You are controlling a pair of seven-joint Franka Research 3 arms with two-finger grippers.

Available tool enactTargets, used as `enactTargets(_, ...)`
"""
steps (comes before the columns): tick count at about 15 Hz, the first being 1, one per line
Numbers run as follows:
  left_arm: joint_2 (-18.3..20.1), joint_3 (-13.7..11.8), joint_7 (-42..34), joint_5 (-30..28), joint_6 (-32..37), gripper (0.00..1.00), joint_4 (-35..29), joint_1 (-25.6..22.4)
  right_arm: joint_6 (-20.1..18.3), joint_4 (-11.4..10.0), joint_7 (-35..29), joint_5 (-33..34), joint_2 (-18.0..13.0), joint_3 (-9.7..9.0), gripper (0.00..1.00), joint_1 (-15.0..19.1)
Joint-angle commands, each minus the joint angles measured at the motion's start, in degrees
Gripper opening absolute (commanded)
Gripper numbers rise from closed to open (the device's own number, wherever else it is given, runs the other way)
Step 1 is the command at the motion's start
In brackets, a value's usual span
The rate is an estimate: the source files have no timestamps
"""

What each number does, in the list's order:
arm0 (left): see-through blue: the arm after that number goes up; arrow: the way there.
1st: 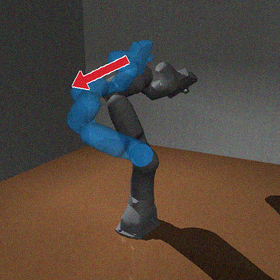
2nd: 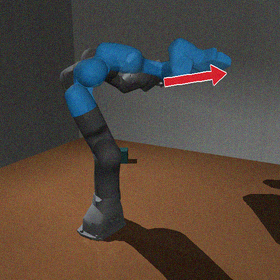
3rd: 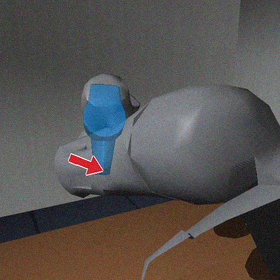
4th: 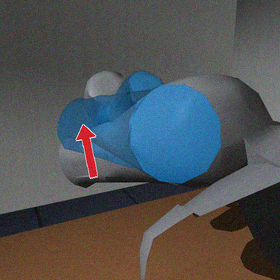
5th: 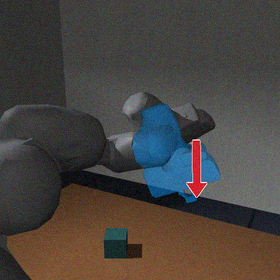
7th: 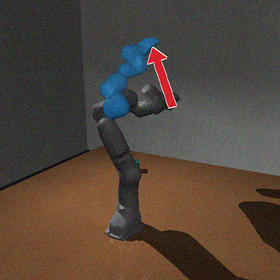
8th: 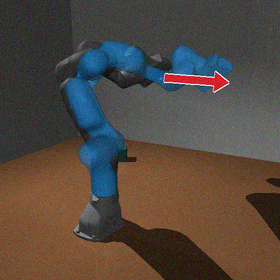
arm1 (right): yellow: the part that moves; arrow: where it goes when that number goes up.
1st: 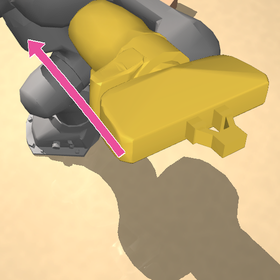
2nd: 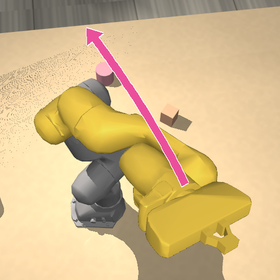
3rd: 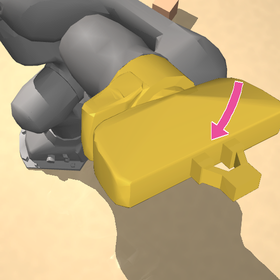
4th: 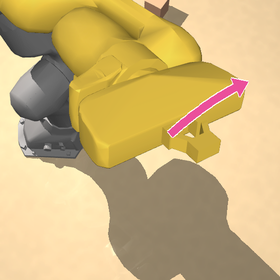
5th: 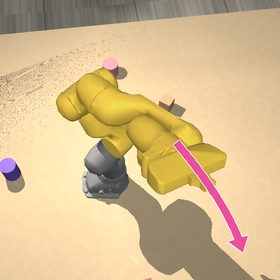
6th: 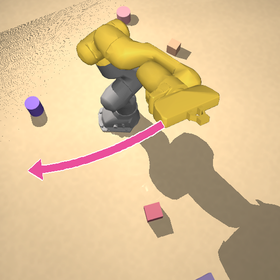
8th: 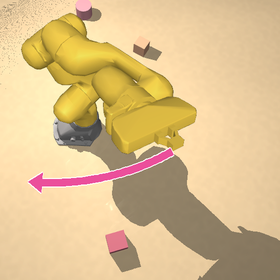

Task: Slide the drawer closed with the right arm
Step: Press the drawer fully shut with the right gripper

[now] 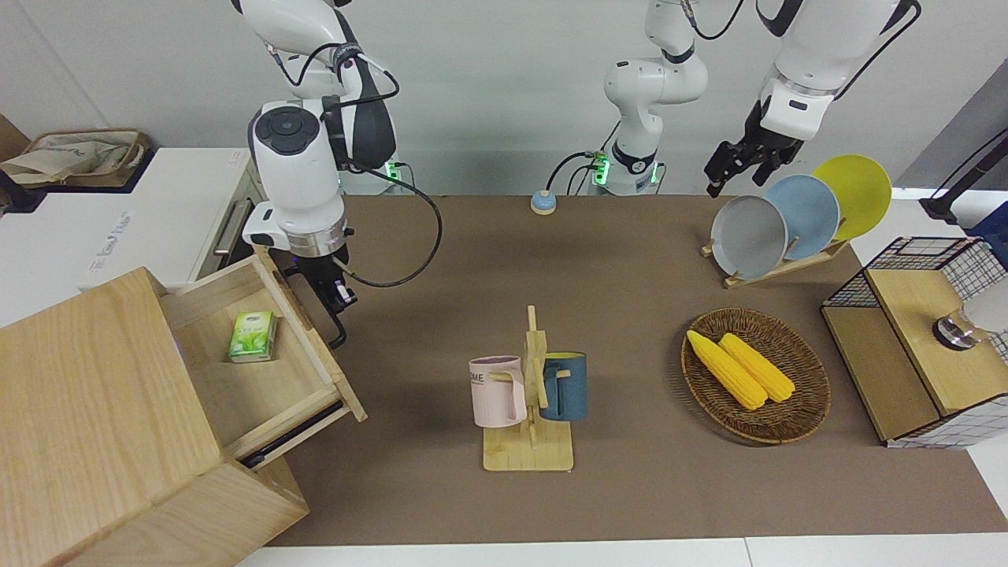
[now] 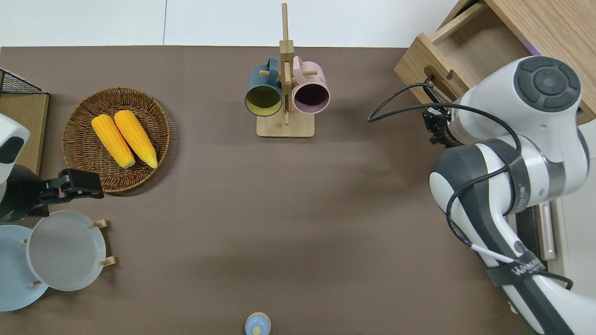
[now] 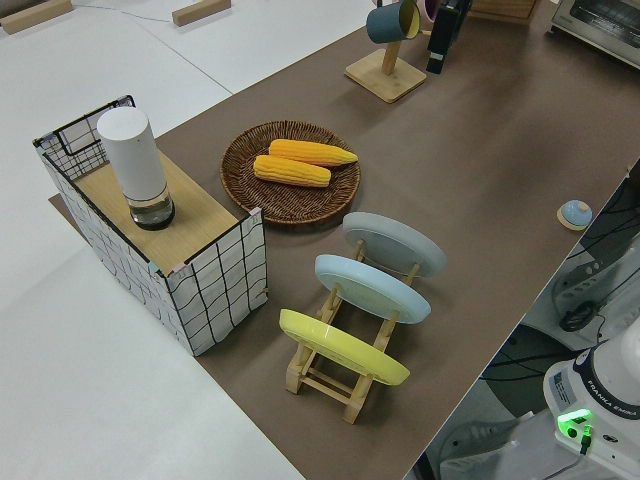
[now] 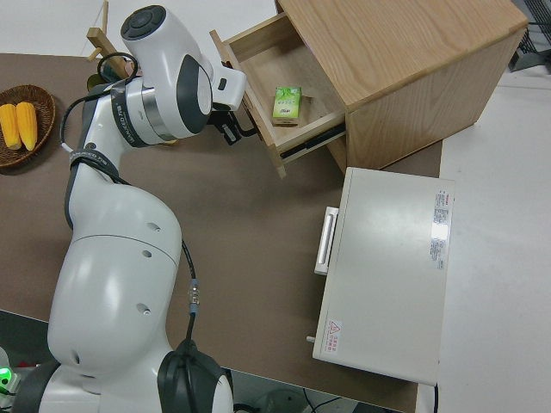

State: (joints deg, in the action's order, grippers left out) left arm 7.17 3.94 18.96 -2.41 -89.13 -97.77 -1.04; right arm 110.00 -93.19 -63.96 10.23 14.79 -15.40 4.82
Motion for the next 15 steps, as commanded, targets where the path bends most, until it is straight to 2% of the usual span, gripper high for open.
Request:
enactTargets(1,0.47,-0.25,-0.51,-0.05,0.89,0.99,0.21,0.07,-0.75,4.67,2.95,1.20,3.75,-1.30,0.000,2.99)
enactTargets(10,0.47,-0.25,-0.59,-0.05,0.89,0.99,0.21,0.07,0.13,9.86,10.78,3.13,7.44,-1.38,0.000,8.62)
enactTargets(13,0.47,-0.25,-0.51,-0.05,0.89,0.99,0.21,0.07,1.27,10.65,11.05,3.22,8.15,-1.56,0.000,10.20)
enactTargets(15,0.47,-0.25,-0.51,-0.05,0.89,0.99,0.21,0.07,1.36,12.23,11.67,3.22,9.29,-2.00,0.000,11.34)
